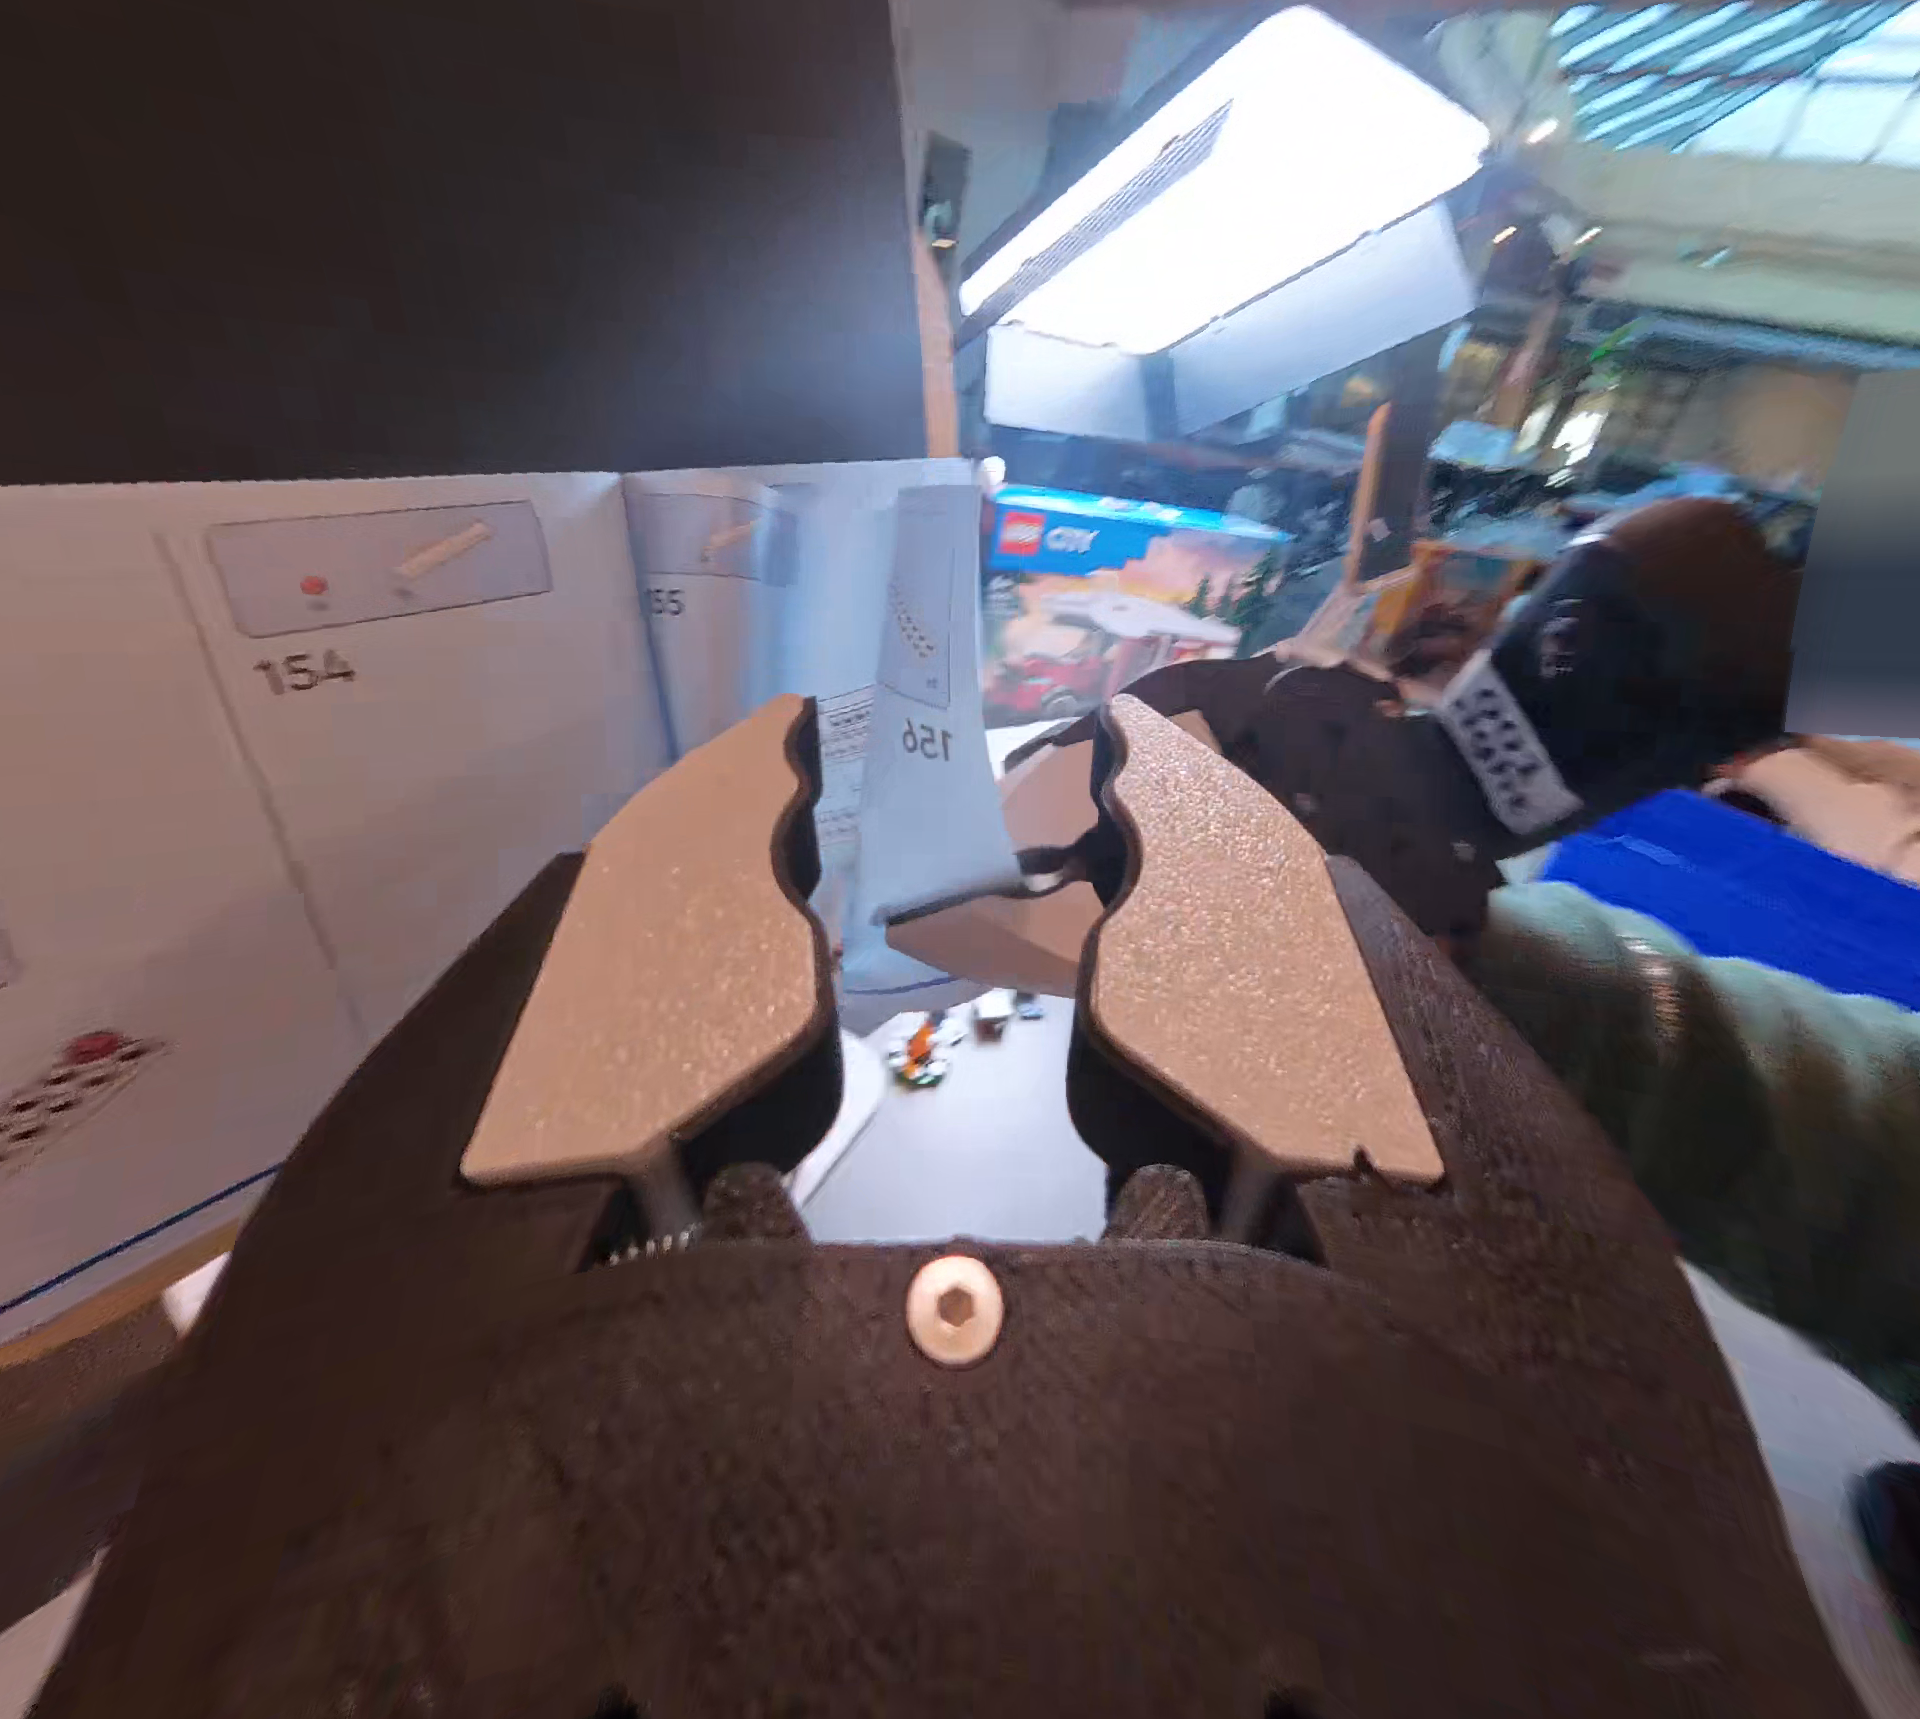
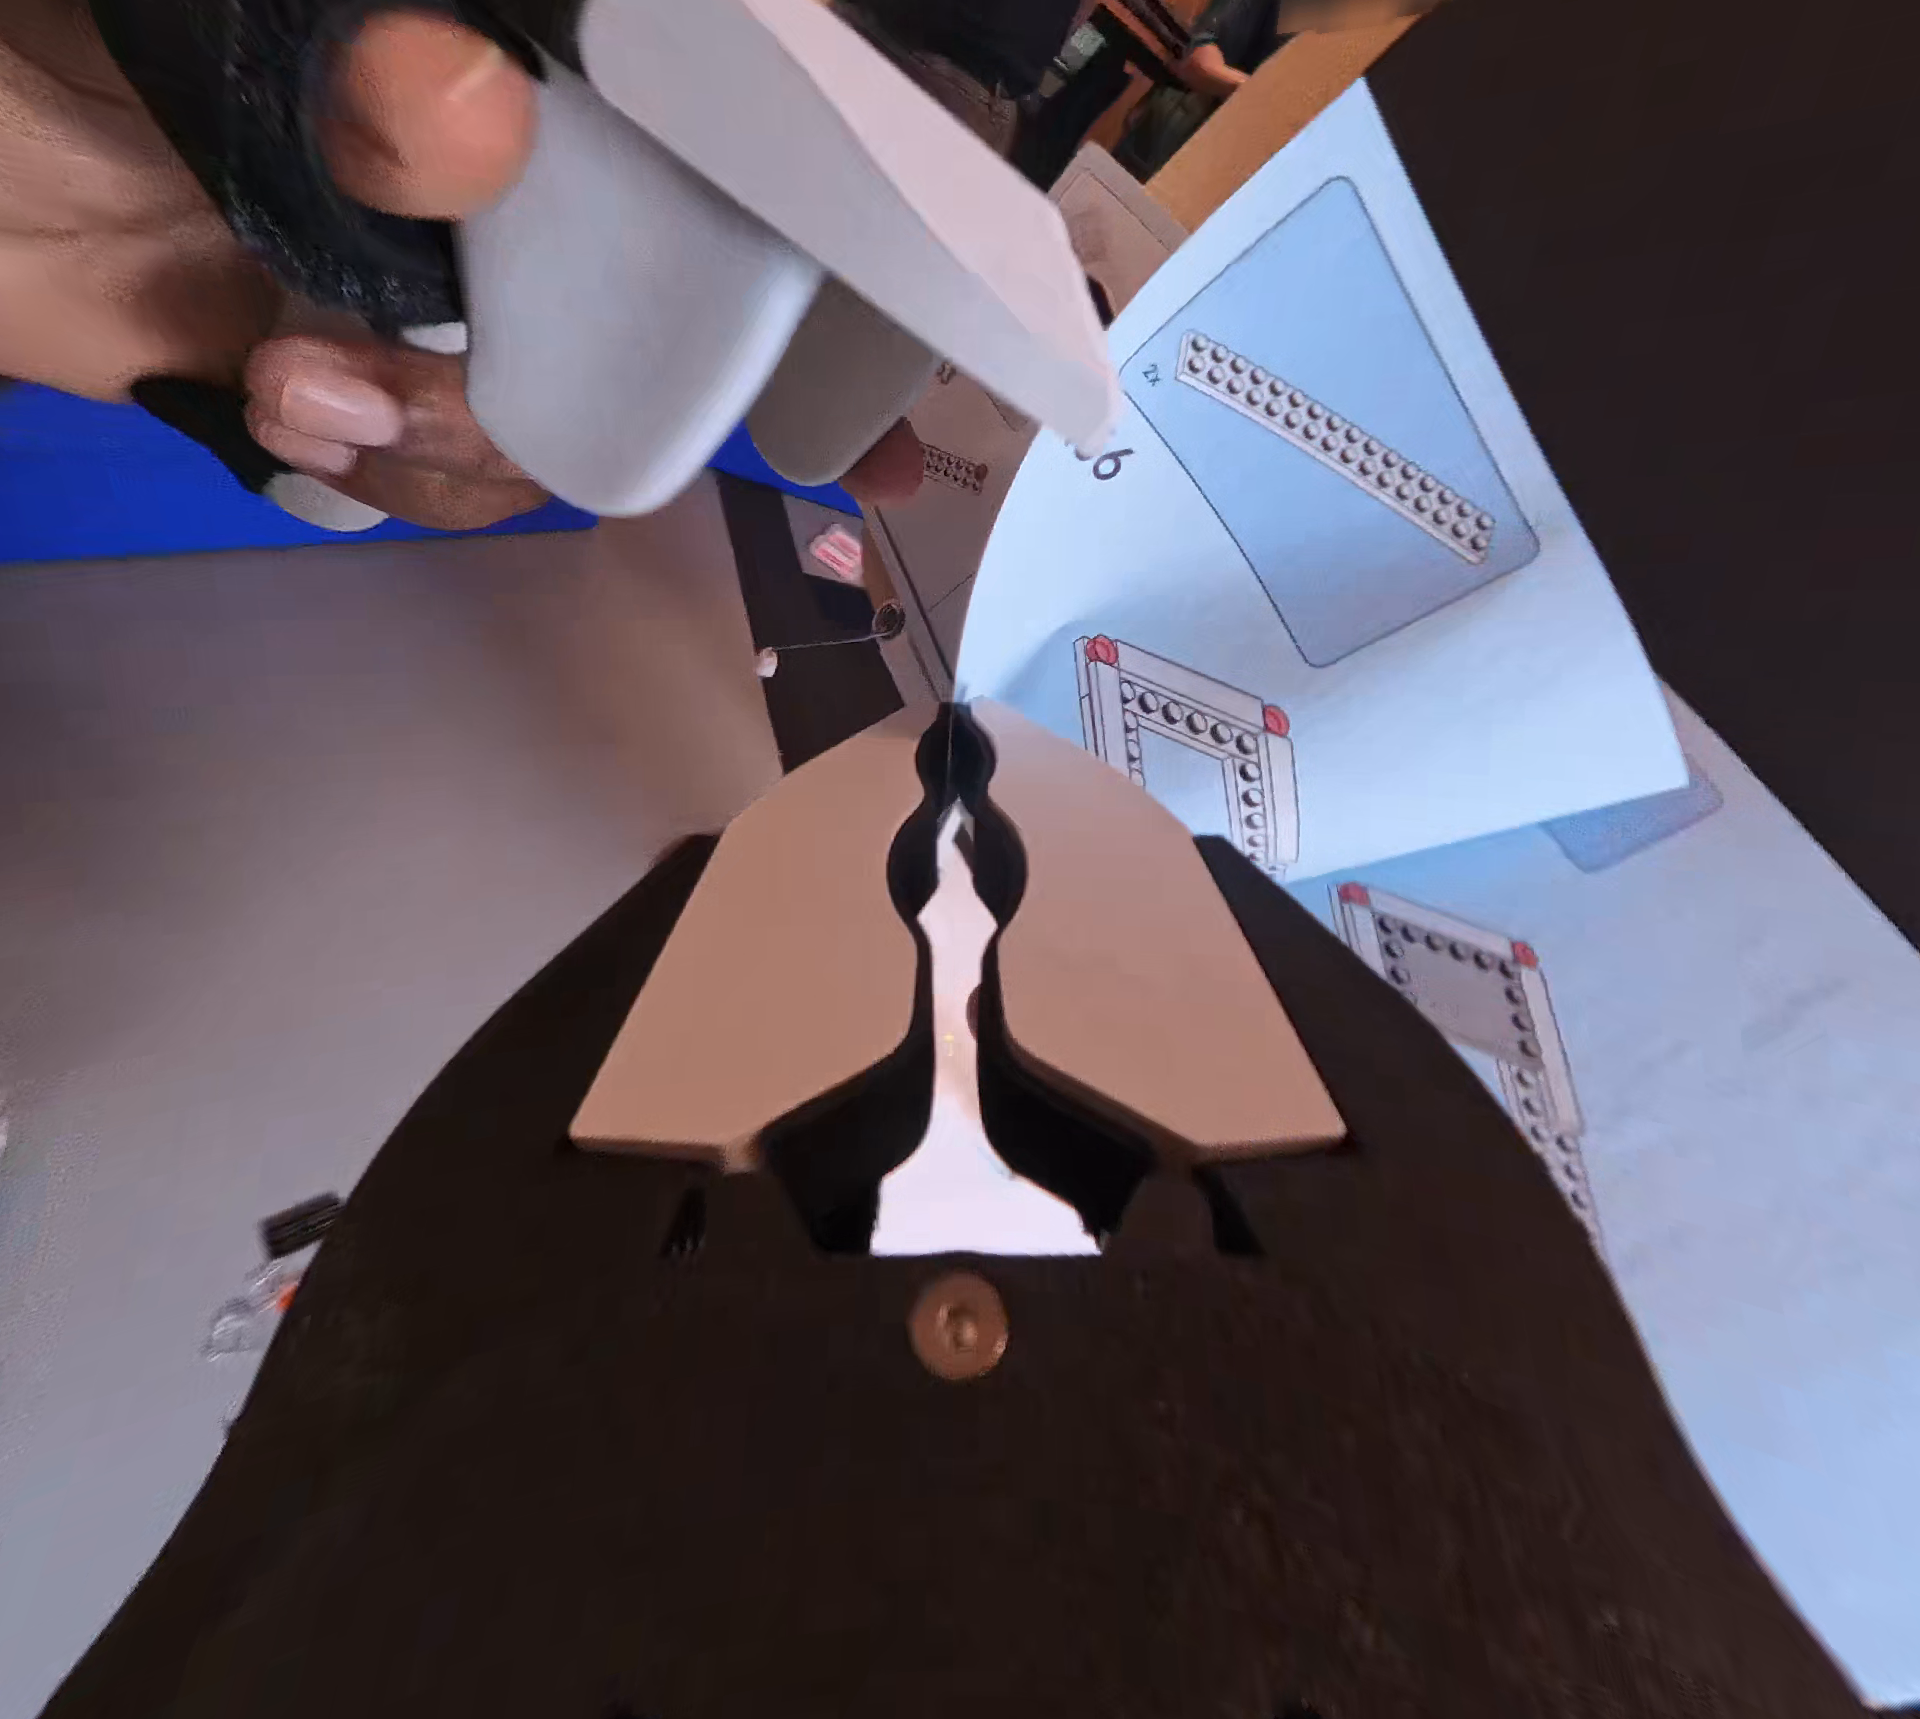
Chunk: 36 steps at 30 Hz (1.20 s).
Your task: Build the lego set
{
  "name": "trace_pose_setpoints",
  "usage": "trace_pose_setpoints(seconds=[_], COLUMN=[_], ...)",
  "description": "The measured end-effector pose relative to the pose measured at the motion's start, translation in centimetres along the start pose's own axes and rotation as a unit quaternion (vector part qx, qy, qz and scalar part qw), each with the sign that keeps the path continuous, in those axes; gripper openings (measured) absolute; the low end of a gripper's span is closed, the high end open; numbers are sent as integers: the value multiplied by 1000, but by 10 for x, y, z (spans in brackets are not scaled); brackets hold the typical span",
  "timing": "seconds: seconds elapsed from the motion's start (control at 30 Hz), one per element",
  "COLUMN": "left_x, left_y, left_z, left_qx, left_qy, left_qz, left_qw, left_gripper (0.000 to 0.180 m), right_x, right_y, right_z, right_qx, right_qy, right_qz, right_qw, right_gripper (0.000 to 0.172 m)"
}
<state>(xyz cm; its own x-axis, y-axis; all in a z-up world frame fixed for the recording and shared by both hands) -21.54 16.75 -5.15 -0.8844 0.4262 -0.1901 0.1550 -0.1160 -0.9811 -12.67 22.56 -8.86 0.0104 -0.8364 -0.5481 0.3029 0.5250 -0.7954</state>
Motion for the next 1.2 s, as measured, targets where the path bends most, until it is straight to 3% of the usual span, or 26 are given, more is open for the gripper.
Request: trace_pose_setpoints(seconds=[0.1,0.17,0.2,0.33,0.4,0.5,0.67,0.73,0.83,0.93,1.0,1.07,1.13,1.2], left_x=[7,15,20,43,57,78,108,113,99,63,45,43,55,72], left_y=[1,0,0,-2,-5,-4,3,4,-1,8,29,61,93,115], left_z=[4,11,14,31,42,53,61,69,88,89,77,58,41,31], left_qx=[13,10,7,-4,-9,1,6,-2,-65,-81,-77,-55,-54,-102], left_qy=[-75,-114,-131,-147,-165,-169,-205,-234,-264,-241,-204,-163,-144,-113], left_qz=[-51,-65,-66,-42,-31,3,34,46,62,57,98,190,295,414], left_qw=[996,991,989,988,986,986,978,971,960,965,971,967,943,898], left_gripper=[20,0,0,0,0,0,1,11,17,17,14,16,28,40], right_x=[12,20,23,14,-5,-34,-32,-29,-28,-25,-23,-22,-21,-21], right_y=[-7,-10,-10,-12,-6,4,3,3,2,2,2,2,0,-1], right_z=[-16,-19,-18,7,16,17,-29,-48,-62,-66,-68,-70,-72,-72], right_qx=[26,30,29,-35,-48,-34,77,119,148,163,170,181,193,201], right_qy=[46,53,45,-32,-47,2,69,110,153,185,200,204,201,198], right_qz=[60,79,78,-20,-81,-129,-49,-17,-4,17,30,33,31,38], right_qw=[997,995,996,999,994,991,993,987,977,969,965,962,960,959], right_gripper=[0,13,25,37,36,24,20,21,22,23,23,24,25,26])
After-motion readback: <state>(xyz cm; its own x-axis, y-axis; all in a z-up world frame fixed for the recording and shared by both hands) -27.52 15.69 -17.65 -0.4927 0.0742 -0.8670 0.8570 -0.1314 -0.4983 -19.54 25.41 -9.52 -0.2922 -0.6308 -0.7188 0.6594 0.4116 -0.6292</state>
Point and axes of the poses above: each gripper's, where its closed fingertips meet, z back along the fingers, y out of its underside, x = y × z across the jaws, the point moved 7 cm from there along z, back along the fingers, and after that the axes turned 6 degrees about x, right-handed, at the moved point
